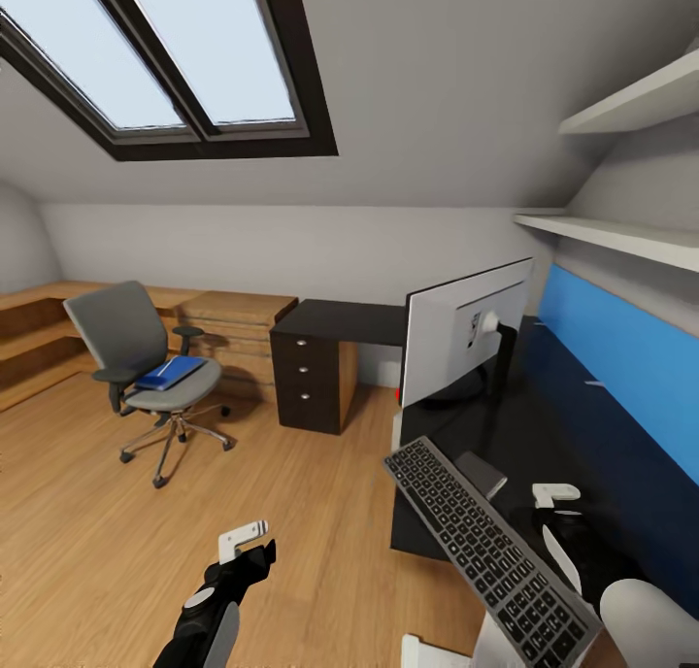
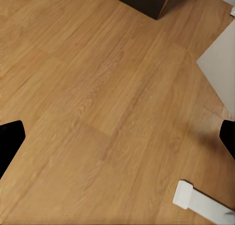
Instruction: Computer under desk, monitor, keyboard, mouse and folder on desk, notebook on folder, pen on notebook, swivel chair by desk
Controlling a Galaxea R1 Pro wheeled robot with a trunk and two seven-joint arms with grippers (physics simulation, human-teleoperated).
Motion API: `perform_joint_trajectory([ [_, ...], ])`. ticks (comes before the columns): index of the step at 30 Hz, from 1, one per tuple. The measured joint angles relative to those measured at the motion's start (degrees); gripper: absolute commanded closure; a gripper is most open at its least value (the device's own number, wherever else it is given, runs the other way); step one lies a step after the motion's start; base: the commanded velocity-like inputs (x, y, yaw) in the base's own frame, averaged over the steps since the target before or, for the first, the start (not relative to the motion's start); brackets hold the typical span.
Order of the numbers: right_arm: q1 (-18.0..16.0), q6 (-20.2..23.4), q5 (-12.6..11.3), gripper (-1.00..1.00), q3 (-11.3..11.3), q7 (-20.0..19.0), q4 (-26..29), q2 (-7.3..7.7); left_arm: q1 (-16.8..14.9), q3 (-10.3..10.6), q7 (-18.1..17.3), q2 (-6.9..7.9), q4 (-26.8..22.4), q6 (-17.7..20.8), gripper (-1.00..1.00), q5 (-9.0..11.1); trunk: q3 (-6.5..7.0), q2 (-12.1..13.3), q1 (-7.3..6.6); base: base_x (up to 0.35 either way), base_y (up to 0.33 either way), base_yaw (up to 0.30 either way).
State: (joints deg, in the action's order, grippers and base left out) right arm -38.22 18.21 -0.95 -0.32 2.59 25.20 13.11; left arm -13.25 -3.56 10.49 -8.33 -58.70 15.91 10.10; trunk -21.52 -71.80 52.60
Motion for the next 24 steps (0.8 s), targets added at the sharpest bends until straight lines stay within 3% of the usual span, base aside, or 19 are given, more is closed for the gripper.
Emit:
perform_joint_trajectory([
  [7, 0.0, 0.0, 1.1, -1.00, 0.0, 0.1, 0.0, -0.33, 0.0, 0.0, 0.0, 0.01, 0.0, 0.0, -1.00, 0.0, 0.00, 0.0, -0.02, -0.040, 0.003, 0.000],
  [24, 0.0, 0.0, 1.3, -1.00, 0.0, 0.1, 0.0, -0.36, 0.0, 0.0, 0.0, -0.03, 0.0, 0.0, -1.00, 0.0, 0.00, 0.0, -0.01, -0.137, 0.028, 0.000],
])
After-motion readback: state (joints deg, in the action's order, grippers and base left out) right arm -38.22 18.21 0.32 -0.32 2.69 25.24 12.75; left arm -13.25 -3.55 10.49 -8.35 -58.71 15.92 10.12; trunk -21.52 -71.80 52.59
